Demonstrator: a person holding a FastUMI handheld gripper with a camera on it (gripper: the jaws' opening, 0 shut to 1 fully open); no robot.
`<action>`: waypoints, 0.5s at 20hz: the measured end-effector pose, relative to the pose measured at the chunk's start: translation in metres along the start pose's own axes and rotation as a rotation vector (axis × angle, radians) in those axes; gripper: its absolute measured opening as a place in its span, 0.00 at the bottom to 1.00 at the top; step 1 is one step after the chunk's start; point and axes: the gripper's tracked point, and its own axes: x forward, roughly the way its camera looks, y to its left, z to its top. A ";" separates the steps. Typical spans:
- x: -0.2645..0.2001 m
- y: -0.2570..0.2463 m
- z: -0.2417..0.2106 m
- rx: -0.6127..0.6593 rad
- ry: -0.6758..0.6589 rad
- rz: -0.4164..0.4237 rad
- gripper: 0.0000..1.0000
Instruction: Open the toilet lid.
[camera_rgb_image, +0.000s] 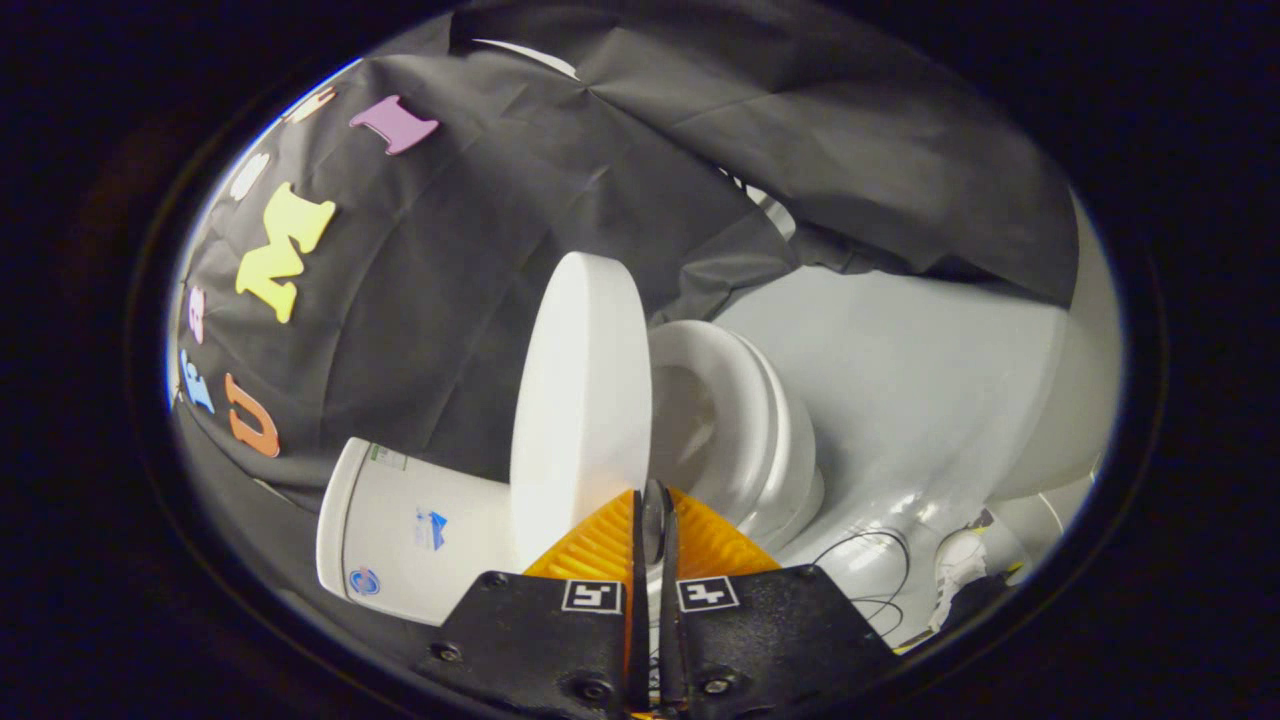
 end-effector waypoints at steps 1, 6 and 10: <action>-0.002 0.007 0.001 -0.023 -0.012 0.007 0.07; -0.019 0.044 0.002 -0.145 -0.050 0.033 0.07; -0.026 0.068 0.000 -0.225 -0.098 0.018 0.07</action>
